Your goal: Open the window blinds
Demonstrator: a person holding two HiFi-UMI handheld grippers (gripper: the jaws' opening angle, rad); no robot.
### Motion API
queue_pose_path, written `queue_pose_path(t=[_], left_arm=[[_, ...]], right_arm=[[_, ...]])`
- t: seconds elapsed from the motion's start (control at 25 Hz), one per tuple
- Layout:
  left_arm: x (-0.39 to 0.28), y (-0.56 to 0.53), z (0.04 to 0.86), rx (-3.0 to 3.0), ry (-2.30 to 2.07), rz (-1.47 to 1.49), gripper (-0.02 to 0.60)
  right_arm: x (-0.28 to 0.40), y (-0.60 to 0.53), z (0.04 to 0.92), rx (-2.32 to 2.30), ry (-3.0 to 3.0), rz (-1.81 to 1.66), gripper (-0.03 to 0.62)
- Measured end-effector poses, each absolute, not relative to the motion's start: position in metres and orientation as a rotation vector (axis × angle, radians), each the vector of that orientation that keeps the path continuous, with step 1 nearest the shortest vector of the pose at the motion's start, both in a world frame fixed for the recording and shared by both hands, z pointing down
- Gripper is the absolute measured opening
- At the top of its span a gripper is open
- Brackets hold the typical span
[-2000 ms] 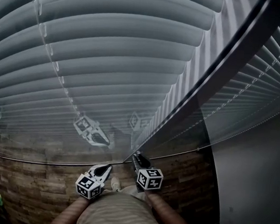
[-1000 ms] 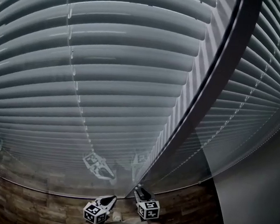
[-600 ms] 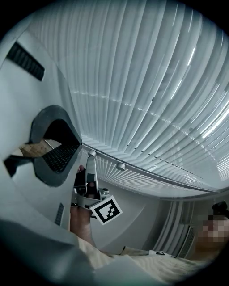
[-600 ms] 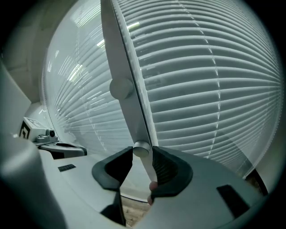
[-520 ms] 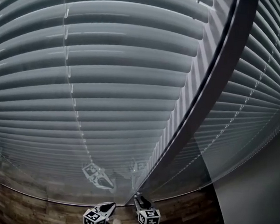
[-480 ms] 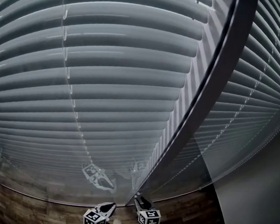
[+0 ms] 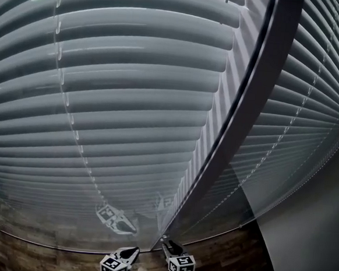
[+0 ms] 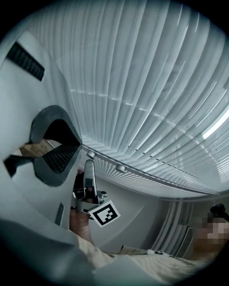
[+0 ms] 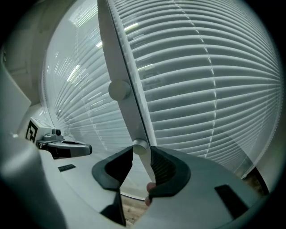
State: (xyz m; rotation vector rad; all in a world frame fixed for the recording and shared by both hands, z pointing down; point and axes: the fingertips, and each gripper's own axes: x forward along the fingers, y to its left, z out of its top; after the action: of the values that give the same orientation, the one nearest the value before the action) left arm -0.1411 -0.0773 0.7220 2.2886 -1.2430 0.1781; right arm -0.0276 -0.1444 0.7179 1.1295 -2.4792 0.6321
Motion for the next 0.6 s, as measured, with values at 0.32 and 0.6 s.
queue_pose_path(t=[0.32,0.6], left_arm=[[-0.144,-0.08,0.719,2.27,-1.257,0.162,0.011],[-0.142,-0.084,0.717,2.275,-1.268,0.182,0.011]], right_arm=[[-0.015,-0.151,0.715,1.194,-2.483,0.693,0.129],[-0.002,-0.157,0.714,1.233,-2.479,0.761,0.129]])
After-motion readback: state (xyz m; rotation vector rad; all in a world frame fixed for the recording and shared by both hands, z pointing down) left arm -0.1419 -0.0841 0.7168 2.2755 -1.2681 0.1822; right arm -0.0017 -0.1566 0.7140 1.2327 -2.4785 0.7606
